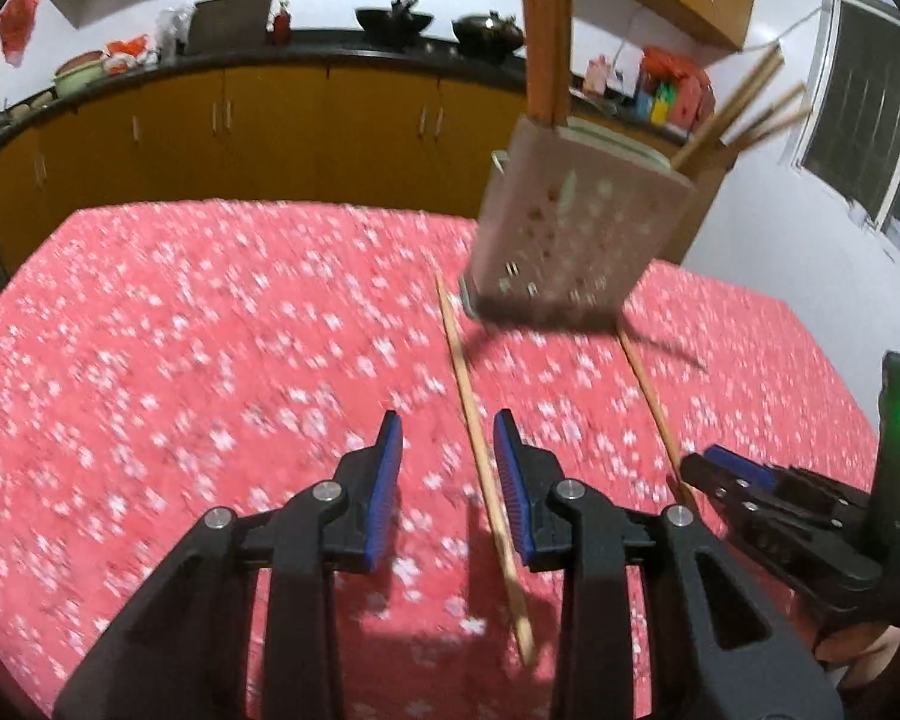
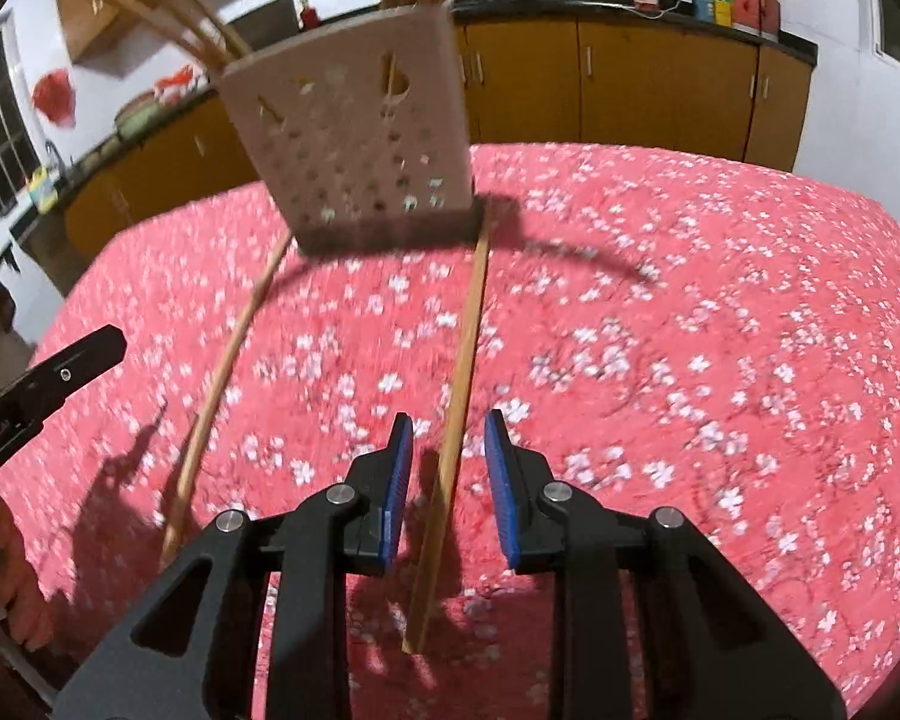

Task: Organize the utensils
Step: 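Lower the left tool onto a chopstick and close while the right tool grasps the last one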

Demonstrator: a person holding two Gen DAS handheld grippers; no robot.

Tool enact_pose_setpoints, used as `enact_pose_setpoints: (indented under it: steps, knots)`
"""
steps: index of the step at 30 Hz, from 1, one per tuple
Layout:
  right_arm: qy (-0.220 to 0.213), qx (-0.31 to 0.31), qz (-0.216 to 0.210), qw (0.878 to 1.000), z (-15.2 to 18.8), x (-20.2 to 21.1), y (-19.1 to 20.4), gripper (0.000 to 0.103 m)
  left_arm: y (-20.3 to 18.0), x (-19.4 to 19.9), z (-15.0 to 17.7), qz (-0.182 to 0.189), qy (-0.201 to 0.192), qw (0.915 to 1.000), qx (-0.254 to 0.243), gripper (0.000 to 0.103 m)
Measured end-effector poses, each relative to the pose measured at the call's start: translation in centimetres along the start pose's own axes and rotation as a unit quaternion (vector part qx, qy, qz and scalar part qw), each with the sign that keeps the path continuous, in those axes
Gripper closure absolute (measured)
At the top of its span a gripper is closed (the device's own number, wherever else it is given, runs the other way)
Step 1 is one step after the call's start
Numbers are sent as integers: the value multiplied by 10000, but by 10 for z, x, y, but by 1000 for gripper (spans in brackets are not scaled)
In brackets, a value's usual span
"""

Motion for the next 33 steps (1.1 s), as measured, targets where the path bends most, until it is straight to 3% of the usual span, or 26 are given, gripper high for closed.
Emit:
enact_pose_setpoints:
  steps: [2, 6, 17, 19, 21, 24, 33]
  knots:
    - [78, -20, 73, 9999, 3, -6, -2, 77, -4, -4, 2, 54, 101, 9999, -8, 71]
    - [-39, -44, 190, 9998, 2, -6, -9, 95, -15, -15, 9, 83, 260, 9996, -85, 71]
    - [-179, -598, 506, 9968, -12, -2, -48, 95, -29, -39, 26, -75, 635, 9975, -317, 71]
    - [-183, -613, 512, 9966, -13, -4, -49, 95, -30, -40, 26, -209, 613, 9969, -439, 74]
    - [-185, -599, 510, 9967, -14, -3, -50, 95, -29, -41, 25, -260, 630, 9966, -459, 89]
    - [-177, -529, 473, 9973, -13, -4, -46, 95, -22, -42, 23, -369, 650, 9964, -401, 95]
    - [-238, -299, 510, 9980, -20, -12, -38, 95, 36, -46, 11, -824, 720, 9940, -11, 95]
Point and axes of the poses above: each gripper's, at about its wrist camera, not at the fingertips, and x roughly against the way its jaws point, y to its left, z to its underside, the point moved 7 cm from there along -x, roughly the way its jaws point, and after that the axes turned 13 degrees about -x, right-handed, at the moved point
